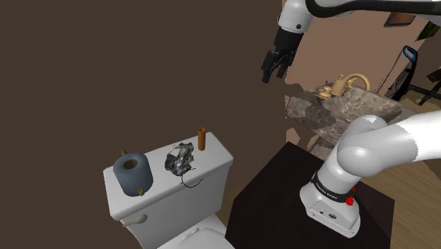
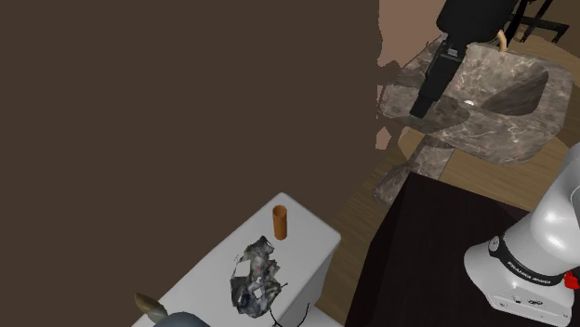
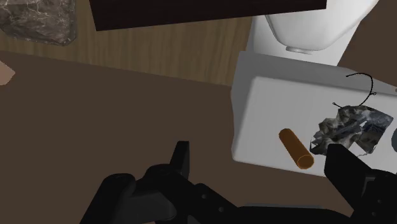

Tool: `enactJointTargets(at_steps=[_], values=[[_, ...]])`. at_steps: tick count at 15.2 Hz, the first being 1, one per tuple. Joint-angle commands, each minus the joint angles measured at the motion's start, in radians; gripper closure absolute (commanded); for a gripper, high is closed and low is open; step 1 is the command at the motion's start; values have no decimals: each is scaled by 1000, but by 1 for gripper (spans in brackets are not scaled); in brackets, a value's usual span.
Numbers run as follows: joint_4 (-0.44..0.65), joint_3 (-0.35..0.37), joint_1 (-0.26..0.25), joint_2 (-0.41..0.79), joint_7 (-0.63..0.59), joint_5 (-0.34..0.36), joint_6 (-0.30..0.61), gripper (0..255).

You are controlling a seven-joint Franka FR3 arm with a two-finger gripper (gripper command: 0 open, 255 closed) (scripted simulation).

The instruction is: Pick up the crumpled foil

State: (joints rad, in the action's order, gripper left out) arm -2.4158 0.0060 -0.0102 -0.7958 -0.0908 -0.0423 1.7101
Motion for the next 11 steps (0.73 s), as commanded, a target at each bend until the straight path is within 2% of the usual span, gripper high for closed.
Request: enactJointTargets(at_steps=[1, 11], values=[[0, 0, 0, 0, 0, 0, 0, 0], [-76, 39, -57, 253, -56, -150, 297, 0]])
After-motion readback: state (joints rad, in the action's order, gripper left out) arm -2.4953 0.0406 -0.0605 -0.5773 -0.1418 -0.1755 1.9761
